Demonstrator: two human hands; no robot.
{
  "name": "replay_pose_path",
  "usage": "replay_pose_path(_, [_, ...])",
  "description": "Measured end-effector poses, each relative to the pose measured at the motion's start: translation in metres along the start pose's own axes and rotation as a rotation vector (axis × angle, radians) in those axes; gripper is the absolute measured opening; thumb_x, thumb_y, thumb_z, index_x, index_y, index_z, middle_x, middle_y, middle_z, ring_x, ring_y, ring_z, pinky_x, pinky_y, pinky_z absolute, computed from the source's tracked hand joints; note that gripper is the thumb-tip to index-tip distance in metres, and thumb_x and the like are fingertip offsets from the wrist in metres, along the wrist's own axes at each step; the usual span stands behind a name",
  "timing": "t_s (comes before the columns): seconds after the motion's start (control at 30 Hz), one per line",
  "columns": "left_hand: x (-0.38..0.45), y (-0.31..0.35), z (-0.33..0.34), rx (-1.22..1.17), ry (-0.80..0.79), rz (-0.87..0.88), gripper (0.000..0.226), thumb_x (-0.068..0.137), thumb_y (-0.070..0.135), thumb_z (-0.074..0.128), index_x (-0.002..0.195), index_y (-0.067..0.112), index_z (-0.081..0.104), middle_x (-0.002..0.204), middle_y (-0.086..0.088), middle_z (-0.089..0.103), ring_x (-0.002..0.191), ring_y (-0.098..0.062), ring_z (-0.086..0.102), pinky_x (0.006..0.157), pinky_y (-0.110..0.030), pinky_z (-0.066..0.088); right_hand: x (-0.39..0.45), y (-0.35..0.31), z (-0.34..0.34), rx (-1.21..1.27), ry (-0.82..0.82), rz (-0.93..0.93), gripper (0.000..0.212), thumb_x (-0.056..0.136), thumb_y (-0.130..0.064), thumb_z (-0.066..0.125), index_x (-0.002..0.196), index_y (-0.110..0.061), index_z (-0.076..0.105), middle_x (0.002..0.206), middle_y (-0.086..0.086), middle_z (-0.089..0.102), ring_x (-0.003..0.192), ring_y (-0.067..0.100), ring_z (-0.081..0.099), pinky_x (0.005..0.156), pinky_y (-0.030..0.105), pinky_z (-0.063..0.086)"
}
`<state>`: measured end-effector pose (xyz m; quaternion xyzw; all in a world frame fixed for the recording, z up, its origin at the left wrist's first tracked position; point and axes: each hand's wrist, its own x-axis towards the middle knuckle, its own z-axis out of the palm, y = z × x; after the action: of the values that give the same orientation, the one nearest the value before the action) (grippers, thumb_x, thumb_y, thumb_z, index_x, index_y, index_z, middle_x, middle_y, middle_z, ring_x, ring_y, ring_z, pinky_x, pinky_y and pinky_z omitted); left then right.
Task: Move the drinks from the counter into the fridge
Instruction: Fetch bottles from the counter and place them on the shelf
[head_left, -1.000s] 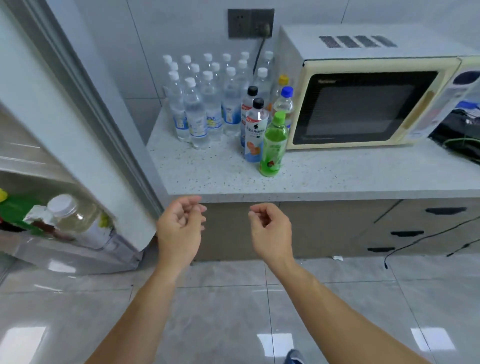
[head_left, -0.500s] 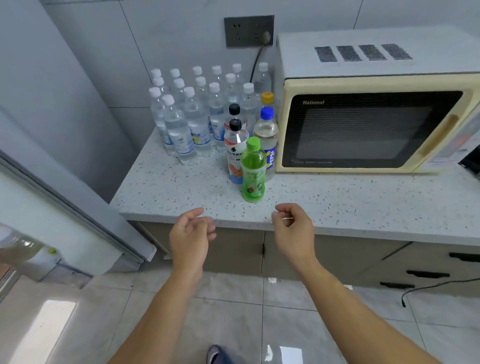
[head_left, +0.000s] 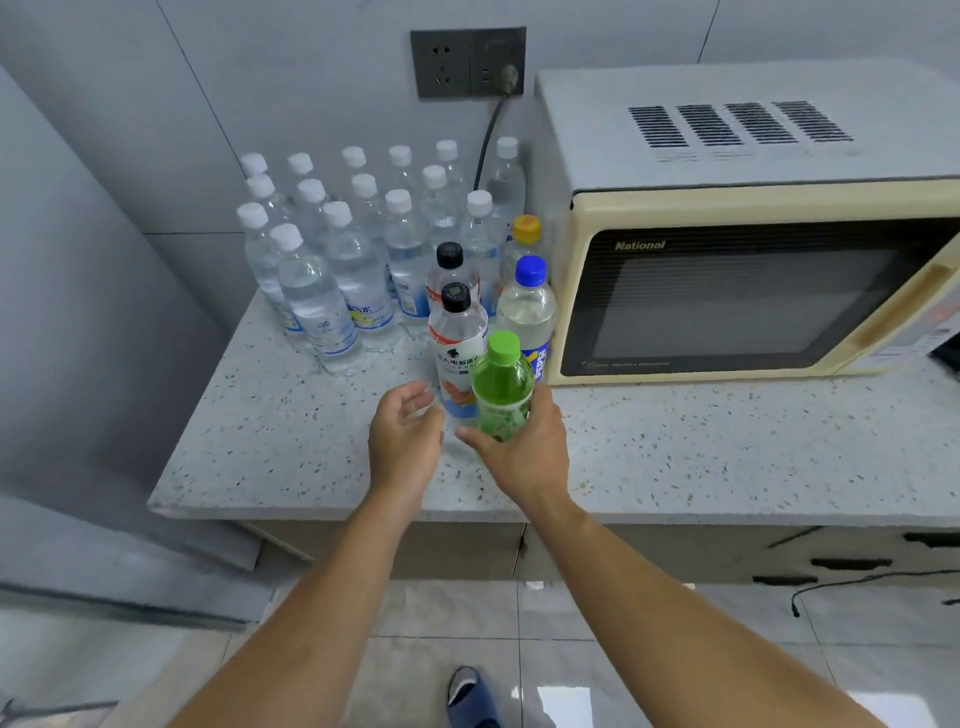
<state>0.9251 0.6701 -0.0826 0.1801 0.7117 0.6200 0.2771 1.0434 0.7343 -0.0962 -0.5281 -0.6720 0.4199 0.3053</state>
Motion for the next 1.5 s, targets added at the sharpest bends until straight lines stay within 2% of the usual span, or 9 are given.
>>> replay_pose_path(0.17, [0.026, -0.014, 0.009, 0.051, -0.01, -0.059, 0.03, 0.09, 0.018, 0.064, 0.117, 0.03, 0.058, 0.114, 0.013, 0.063, 0.103, -0.006, 0.062, 0.092, -0.041, 0.056, 0.009, 0.01, 0.006, -0.031, 0.038, -0.014, 0.063, 0.069, -0.038, 0.084, 0.12, -0.025, 0.05, 0.108, -0.006, 0.061, 0.098, 0.015, 0.059, 0.079, 0.032, 0.05])
replay_pose_path(0.47, [0.039, -0.014, 0.022, 0.073, -0.042, -0.064, 0.025, 0.091, 0.021, 0.063, 0.109, 0.037, 0.054, 0.118, 0.011, 0.062, 0.092, 0.003, 0.065, 0.085, -0.037, 0.056, 0.026, 0.034, -0.048, 0.06, 0.208, 0.067, 0.05, 0.075, -0.027, 0.081, 0.108, -0.039, 0.046, 0.096, -0.021, 0.06, 0.086, -0.009, 0.058, 0.066, 0.01, 0.04])
replay_pose_path(0.57, [0.043, -0.008, 0.022, 0.087, -0.057, -0.023, 0.036, 0.085, 0.028, 0.07, 0.114, 0.038, 0.051, 0.118, 0.017, 0.061, 0.09, 0.014, 0.063, 0.079, -0.022, 0.051, 0.033, 0.034, -0.052, 0.05, 0.162, 0.045, 0.05, 0.077, -0.026, 0.081, 0.112, -0.038, 0.047, 0.103, -0.016, 0.062, 0.091, 0.0, 0.06, 0.07, 0.015, 0.043])
replay_pose_path(0.7, [0.051, -0.003, 0.021, 0.147, -0.133, 0.048, 0.067, 0.074, 0.035, 0.082, 0.129, 0.04, 0.043, 0.126, 0.019, 0.054, 0.114, 0.001, 0.055, 0.081, -0.016, 0.045, 0.03, 0.037, -0.045, 0.054, 0.155, 0.018, 0.054, 0.078, -0.024, 0.079, 0.123, -0.03, 0.05, 0.112, -0.01, 0.062, 0.095, 0.001, 0.06, 0.077, 0.025, 0.053])
replay_pose_path(0.87, [0.057, 0.002, 0.033, 0.185, -0.175, 0.116, 0.087, 0.067, 0.035, 0.088, 0.135, 0.044, 0.034, 0.125, 0.024, 0.051, 0.109, 0.007, 0.052, 0.086, -0.015, 0.043, 0.023, 0.031, -0.051, 0.106, 0.189, -0.005, 0.071, 0.077, -0.028, 0.083, 0.136, -0.021, 0.044, 0.13, -0.004, 0.056, 0.117, 0.014, 0.056, 0.099, 0.043, 0.05])
replay_pose_path(1.07, [0.066, 0.002, 0.037, 0.222, -0.169, 0.112, 0.065, 0.064, 0.042, 0.087, 0.118, 0.041, 0.05, 0.11, 0.022, 0.065, 0.099, 0.006, 0.061, 0.089, -0.034, 0.057, 0.012, -0.025, -0.059, -0.012, 0.449, -0.567, 0.067, 0.082, -0.02, 0.074, 0.136, 0.004, 0.043, 0.137, 0.018, 0.045, 0.131, 0.032, 0.041, 0.111, 0.046, 0.034])
replay_pose_path(1.3, [0.064, -0.002, 0.005, 0.181, -0.02, 0.144, 0.051, 0.065, 0.044, 0.083, 0.099, 0.058, 0.048, 0.098, 0.028, 0.065, 0.092, -0.007, 0.068, 0.073, -0.043, 0.062, 0.019, -0.061, -0.042, 0.059, 0.3, -0.721, 0.04, 0.085, -0.004, 0.066, 0.123, 0.004, 0.055, 0.122, 0.013, 0.057, 0.116, 0.023, 0.053, 0.102, 0.033, 0.043])
replay_pose_path(1.43, [0.066, -0.01, -0.026, 0.233, 0.146, 0.182, 0.059, 0.065, 0.046, 0.08, 0.113, 0.044, 0.046, 0.111, 0.015, 0.064, 0.097, -0.007, 0.064, 0.08, -0.037, 0.058, 0.021, -0.063, -0.01, 0.128, 0.069, -0.516, 0.044, 0.091, -0.01, 0.064, 0.133, -0.007, 0.051, 0.129, 0.0, 0.056, 0.12, 0.01, 0.053, 0.102, 0.028, 0.045])
replay_pose_path(1.5, [0.067, -0.013, -0.038, 0.244, 0.163, 0.182, 0.064, 0.062, 0.052, 0.079, 0.115, 0.043, 0.045, 0.112, 0.015, 0.064, 0.097, -0.005, 0.064, 0.078, -0.031, 0.055, 0.027, -0.065, 0.01, 0.133, -0.083, -0.346, 0.06, 0.092, -0.016, 0.065, 0.146, -0.014, 0.039, 0.142, -0.006, 0.049, 0.127, -0.004, 0.044, 0.103, 0.01, 0.035])
